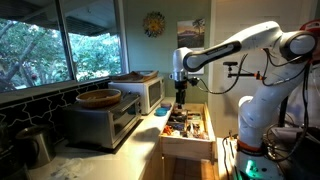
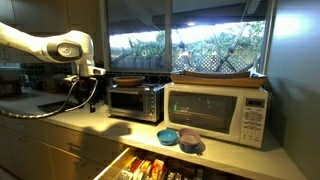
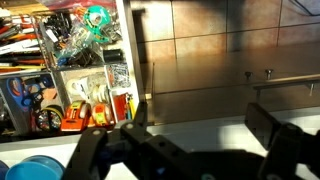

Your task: Pick up the brown bowl and put it on the kitchen counter in front of the gray oven

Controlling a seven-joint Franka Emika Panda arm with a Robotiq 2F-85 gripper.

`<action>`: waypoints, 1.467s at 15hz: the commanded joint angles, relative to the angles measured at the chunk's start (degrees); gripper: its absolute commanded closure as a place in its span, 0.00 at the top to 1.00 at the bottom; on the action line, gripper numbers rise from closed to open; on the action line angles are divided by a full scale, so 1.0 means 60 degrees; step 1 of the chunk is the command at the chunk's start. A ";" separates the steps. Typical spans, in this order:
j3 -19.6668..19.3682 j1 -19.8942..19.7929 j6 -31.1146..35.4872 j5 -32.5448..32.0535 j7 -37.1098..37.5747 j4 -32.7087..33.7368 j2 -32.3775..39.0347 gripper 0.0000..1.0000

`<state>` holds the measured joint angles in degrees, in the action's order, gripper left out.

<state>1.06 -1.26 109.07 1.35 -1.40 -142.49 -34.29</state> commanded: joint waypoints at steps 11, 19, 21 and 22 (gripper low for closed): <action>0.0743 -0.0243 0.3633 -0.0169 0.2459 0.1009 0.0610 1.00; 0.1315 -0.0481 0.5531 -0.0357 0.4013 0.1732 0.1218 1.00; 0.1296 -0.0484 0.5529 -0.0355 0.4004 0.1725 0.1211 1.00; 0.1288 -0.0486 0.5529 -0.0353 0.4002 0.1725 0.1202 1.00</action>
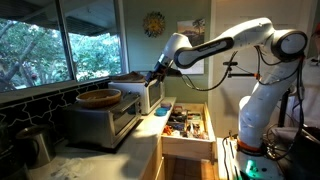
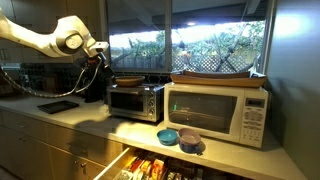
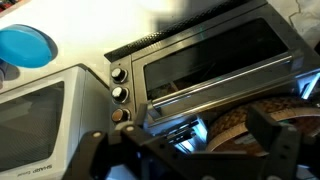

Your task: Pick up the brown bowl and put it on the kitchen counter in front of the gray oven

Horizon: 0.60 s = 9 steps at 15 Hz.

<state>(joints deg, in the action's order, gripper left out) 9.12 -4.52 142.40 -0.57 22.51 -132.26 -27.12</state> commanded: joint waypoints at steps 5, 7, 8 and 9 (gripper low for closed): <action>0.0702 -0.0796 0.0505 -0.0195 0.2919 0.2332 0.1859 1.00; 0.0664 -0.0777 0.0278 -0.0185 0.3929 0.3338 0.2564 1.00; 0.0505 -0.0591 0.0246 0.0045 0.4212 0.3849 0.2993 1.00; 0.0383 -0.0411 0.0162 0.0175 0.4415 0.4336 0.3432 1.00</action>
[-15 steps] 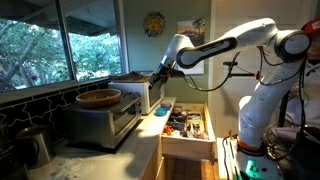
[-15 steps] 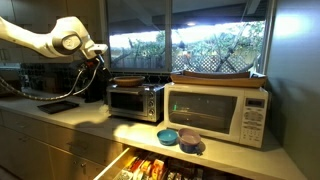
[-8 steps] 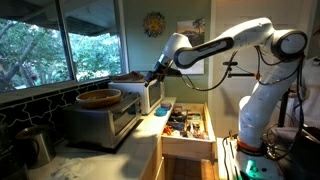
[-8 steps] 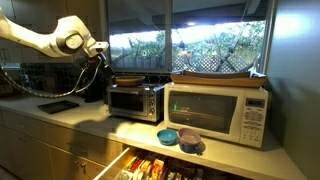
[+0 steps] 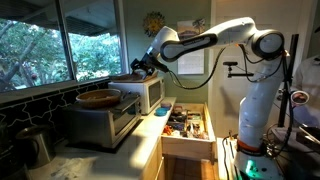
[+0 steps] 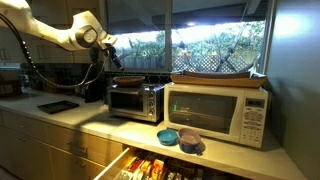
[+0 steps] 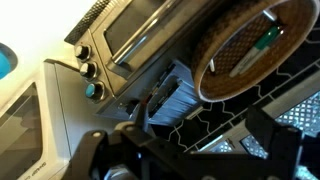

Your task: Pick up the brown bowl and put it on the kitchen counter in front of the gray oven

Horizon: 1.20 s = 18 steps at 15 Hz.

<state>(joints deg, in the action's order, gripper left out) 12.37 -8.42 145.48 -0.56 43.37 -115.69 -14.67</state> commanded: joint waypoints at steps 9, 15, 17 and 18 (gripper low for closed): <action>-0.0998 0.1552 -0.2052 0.0706 0.0671 0.3416 0.3288 1.00; -0.1260 0.1757 -0.2328 0.0595 0.0910 0.4054 0.3992 1.00; -0.1362 0.1799 -0.2197 0.0667 0.0982 0.4305 0.4283 1.00; -0.1417 0.1819 -0.2167 0.0694 0.1027 0.4440 0.4429 0.93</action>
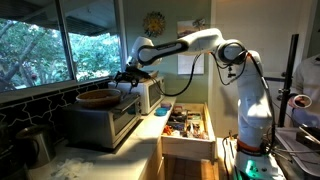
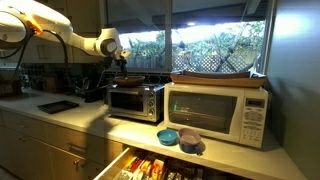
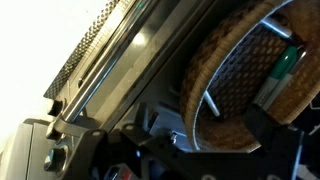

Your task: Pick up the brown bowl and put it on the kitchen counter in front of the gray oven

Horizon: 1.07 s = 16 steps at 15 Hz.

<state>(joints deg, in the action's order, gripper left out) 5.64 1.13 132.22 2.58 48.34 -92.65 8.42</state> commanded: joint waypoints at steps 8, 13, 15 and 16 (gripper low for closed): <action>-0.0333 0.0332 -0.0894 0.1111 -0.0171 0.1976 0.1755 0.30; -0.0405 0.0433 -0.2345 0.1150 -0.0274 0.2499 0.1982 0.00; -0.0458 0.0529 -0.2513 0.0920 -0.0244 0.2506 0.1778 0.00; -0.0470 0.0580 -0.2495 0.0815 -0.0286 0.2462 0.1648 0.01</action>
<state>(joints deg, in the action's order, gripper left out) 4.05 3.13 119.29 8.33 47.42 -79.03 19.47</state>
